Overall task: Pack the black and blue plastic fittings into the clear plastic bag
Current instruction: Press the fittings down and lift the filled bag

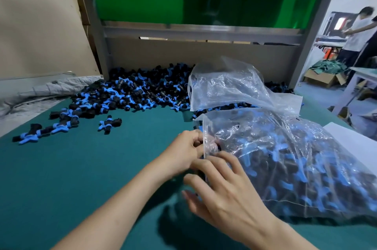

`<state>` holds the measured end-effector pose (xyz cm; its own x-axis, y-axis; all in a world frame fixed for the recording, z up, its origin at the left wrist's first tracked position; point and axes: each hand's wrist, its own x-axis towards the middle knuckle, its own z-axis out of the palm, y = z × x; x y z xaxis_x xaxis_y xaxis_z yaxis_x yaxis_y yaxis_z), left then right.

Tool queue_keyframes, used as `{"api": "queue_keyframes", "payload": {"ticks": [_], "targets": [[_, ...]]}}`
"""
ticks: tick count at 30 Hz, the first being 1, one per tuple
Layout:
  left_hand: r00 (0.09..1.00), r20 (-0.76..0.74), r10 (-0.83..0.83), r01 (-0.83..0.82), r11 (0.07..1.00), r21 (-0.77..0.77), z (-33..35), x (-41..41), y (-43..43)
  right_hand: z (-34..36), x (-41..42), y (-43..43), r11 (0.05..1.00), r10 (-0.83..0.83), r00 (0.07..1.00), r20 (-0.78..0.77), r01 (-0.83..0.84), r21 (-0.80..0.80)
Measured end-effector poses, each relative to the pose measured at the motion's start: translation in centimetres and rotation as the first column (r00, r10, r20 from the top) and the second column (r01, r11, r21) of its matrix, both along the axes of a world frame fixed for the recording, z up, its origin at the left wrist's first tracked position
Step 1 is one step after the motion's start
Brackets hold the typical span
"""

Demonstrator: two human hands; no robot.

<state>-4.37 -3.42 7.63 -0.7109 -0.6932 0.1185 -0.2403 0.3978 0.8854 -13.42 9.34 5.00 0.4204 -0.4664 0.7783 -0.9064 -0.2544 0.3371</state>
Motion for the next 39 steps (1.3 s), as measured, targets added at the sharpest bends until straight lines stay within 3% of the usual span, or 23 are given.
{"api": "queue_keyframes", "payload": {"ticks": [5, 7, 9, 12, 16, 21, 26, 29, 32, 39], "targets": [[0.99, -0.026, -0.136, 0.134, 0.989, -0.055, -0.2, 1.6, -1.9, -2.5, -0.9, 1.2, 0.996, 0.02, 0.996, -0.088, -0.013, 0.088], [0.993, -0.106, -0.054, 0.046, 0.996, -0.077, -0.4, 2.0, -3.4, -2.7, -1.6, 1.5, 0.995, 0.036, 0.994, -0.105, -0.026, 0.095], [0.978, -0.148, 0.15, -0.164, 0.983, -0.085, -0.5, 1.7, -5.4, -2.8, -2.3, 1.8, 0.995, 0.035, 0.99, -0.138, -0.022, 0.094], [0.957, 0.004, 0.289, -0.288, 0.957, -0.017, -1.5, 0.2, -8.3, -3.1, -2.8, 2.0, 0.995, -0.036, 0.98, -0.194, 0.053, 0.083], [0.954, 0.194, 0.227, -0.241, 0.969, 0.053, -2.6, -2.7, -9.8, -3.7, -3.1, 1.8, 0.976, -0.201, 0.956, -0.213, 0.213, 0.036], [0.959, 0.193, 0.207, -0.241, 0.956, 0.17, -2.9, -4.9, -10.2, -4.7, -2.9, 1.7, 0.963, -0.259, 0.941, -0.219, 0.268, 0.009], [0.945, 0.201, 0.257, -0.29, 0.944, 0.155, -2.8, -5.2, -10.2, -4.5, -3.3, 2.2, 0.967, -0.24, 0.933, -0.269, 0.255, 0.023], [0.926, 0.187, 0.328, -0.356, 0.924, 0.139, -1.4, -5.0, -10.5, -3.3, -3.3, 2.5, 0.98, -0.183, 0.958, -0.219, 0.195, 0.034], [0.934, 0.2, 0.295, -0.323, 0.938, 0.123, 0.8, -4.8, -10.4, -1.0, -3.6, 2.9, 0.988, -0.139, 0.984, -0.115, 0.146, 0.058], [0.964, 0.153, 0.216, -0.249, 0.938, 0.243, 7.0, -3.8, -9.1, 7.2, -6.0, 4.0, 0.979, -0.171, 0.952, 0.254, 0.194, -0.069]]}}
